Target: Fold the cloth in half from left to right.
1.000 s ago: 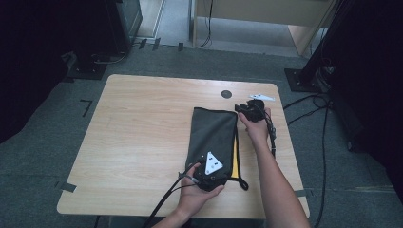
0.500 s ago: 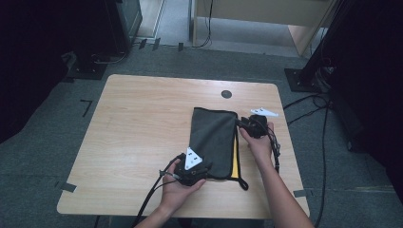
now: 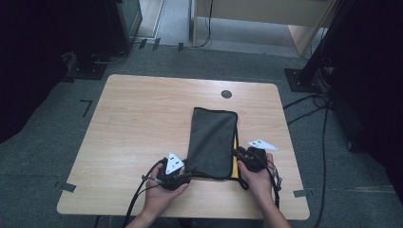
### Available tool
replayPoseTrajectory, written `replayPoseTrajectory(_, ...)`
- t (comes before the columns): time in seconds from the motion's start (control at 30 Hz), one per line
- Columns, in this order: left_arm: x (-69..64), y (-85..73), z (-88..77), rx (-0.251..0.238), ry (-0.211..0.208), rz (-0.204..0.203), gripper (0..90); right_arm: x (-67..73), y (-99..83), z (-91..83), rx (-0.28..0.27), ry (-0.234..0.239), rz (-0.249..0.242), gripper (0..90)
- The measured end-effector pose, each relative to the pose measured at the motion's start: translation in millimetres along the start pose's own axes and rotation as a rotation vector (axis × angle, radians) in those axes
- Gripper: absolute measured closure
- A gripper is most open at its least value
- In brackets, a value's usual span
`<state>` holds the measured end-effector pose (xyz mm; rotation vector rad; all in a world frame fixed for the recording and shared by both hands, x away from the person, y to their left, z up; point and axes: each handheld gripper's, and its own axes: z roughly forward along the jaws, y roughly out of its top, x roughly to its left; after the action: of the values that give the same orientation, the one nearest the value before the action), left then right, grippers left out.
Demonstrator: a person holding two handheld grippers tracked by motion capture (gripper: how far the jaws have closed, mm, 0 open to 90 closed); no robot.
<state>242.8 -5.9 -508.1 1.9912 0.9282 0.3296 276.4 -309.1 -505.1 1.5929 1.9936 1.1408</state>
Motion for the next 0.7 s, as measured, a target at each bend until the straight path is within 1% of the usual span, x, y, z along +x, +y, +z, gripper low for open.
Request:
replayPoseTrajectory(0.2,4.0,-6.8,-4.2,0.009,0.005,0.002,52.7,17.0,-20.0,-20.9,-0.003,-0.008,-0.007,68.8)
replayPoseTrajectory(0.27,5.2,-9.1,-4.8,0.017,0.001,0.003,52.4,20.2,-27.9,-26.3,-0.001,0.014,0.036,69.5)
replayPoseTrajectory(0.3,5.9,-10.1,-5.0,0.023,-0.002,0.0,52.2,22.1,-32.0,-28.4,-0.001,0.018,0.046,69.8)
replayPoseTrajectory(0.33,6.4,-10.3,-5.0,0.023,-0.004,-0.002,51.9,24.7,-36.6,-30.0,0.005,0.016,0.045,69.9)
replayPoseTrajectory(0.4,6.8,-10.2,-5.1,0.026,-0.008,-0.003,51.5,28.1,-41.7,-32.0,0.009,0.015,0.049,69.9)
replayPoseTrajectory(0.5,7.3,-10.8,-4.5,0.04,-0.02,0.002,50.5,32.4,-47.3,-33.7,0.014,0.029,0.063,69.0)
replayPoseTrajectory(0.63,7.8,-11.3,-3.8,0.051,-0.03,0.0,49.9,34.6,-47.6,-31.7,0.022,0.042,0.086,68.0)
replayPoseTrajectory(0.7,8.4,-11.4,-3.6,0.053,-0.032,0.0,49.8,35.8,-48.4,-29.3,0.032,0.043,0.08,68.0)
